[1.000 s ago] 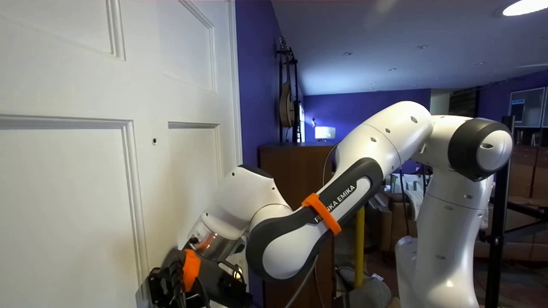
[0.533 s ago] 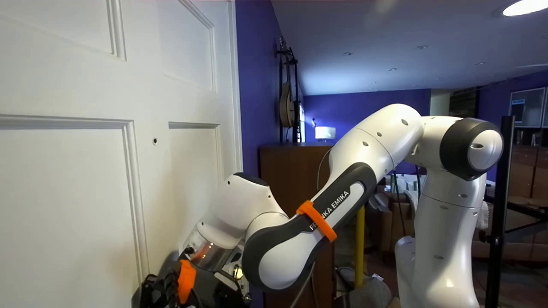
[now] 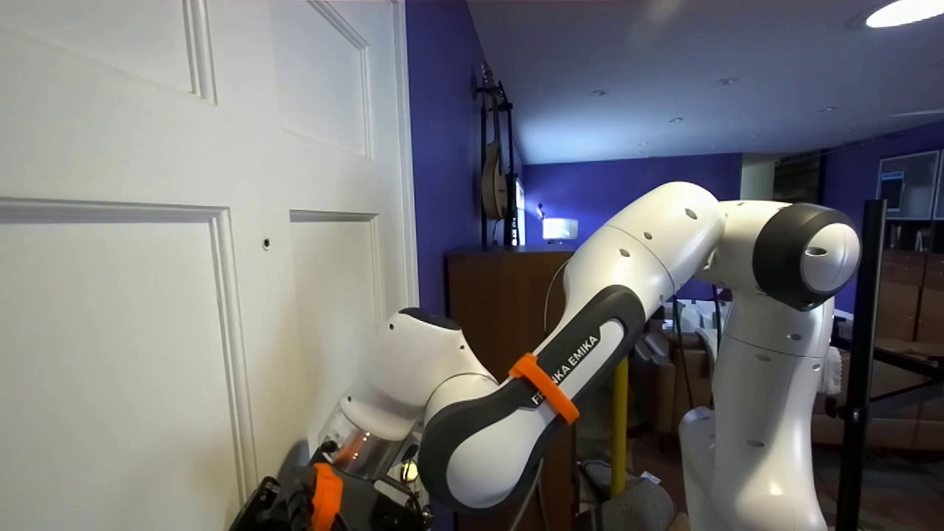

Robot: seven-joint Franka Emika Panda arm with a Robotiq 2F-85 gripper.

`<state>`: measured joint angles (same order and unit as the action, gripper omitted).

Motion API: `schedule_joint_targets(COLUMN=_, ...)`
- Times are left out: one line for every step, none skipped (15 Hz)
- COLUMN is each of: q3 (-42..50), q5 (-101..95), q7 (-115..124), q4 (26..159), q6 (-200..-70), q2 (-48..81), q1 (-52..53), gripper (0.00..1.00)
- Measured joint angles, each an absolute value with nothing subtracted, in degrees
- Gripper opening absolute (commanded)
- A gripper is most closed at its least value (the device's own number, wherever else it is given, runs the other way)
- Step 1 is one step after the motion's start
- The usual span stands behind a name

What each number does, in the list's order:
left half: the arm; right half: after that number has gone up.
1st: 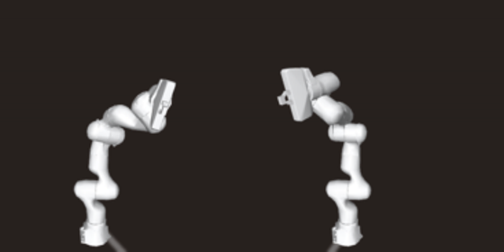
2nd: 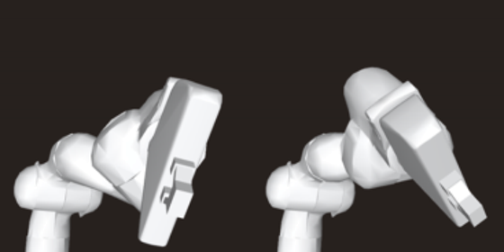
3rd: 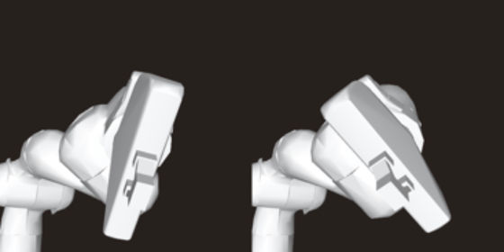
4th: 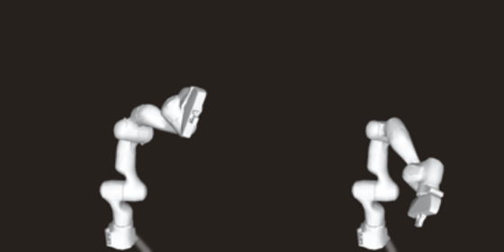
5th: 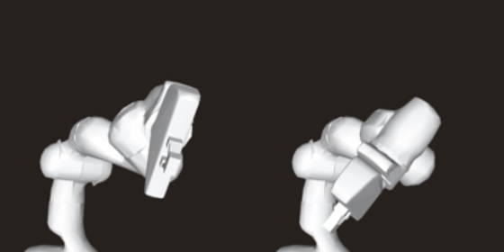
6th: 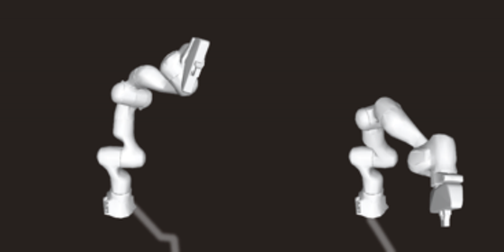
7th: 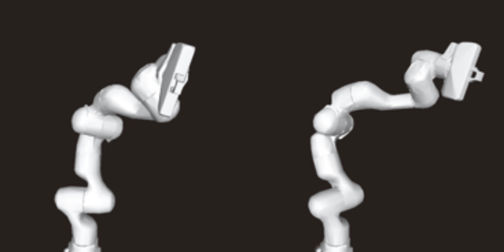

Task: Pick up the black tennis hat and hang it on the hanger on the door

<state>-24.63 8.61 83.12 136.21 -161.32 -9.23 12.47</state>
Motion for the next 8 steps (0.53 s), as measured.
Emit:
schedule_joint_targets(q3=-24.2, q5=8.8, q7=82.2, q4=136.2, q6=-160.9, q2=-9.2, q1=12.9, gripper=1.0)
schedule_joint_targets(q3=-23.6, q5=9.0, q7=81.0, q4=136.2, q6=-160.7, q2=-9.3, q1=13.4, gripper=1.0)
schedule_joint_targets(q3=-23.1, q5=9.3, q7=79.7, q4=136.1, q6=-160.3, q2=-9.4, q1=13.8, gripper=1.0)
schedule_joint_targets(q3=-22.6, q5=9.7, q7=78.1, q4=135.9, q6=-159.7, q2=-9.6, q1=14.2, gripper=1.0)
schedule_joint_targets(q3=-22.0, q5=10.5, q7=76.0, q4=135.5, q6=-158.8, q2=-10.0, q1=14.8, gripper=1.0)
schedule_joint_targets(q3=-21.5, q5=11.5, q7=73.8, q4=135.0, q6=-157.4, q2=-10.4, q1=15.4, gripper=1.0)
schedule_joint_targets(q3=-20.9, q5=12.7, q7=71.5, q4=134.6, q6=-155.7, q2=-11.0, q1=15.9, gripper=1.0)
schedule_joint_targets(q3=-20.3, q5=14.3, q7=68.8, q4=134.2, q6=-153.7, q2=-11.7, q1=16.6, gripper=1.0)
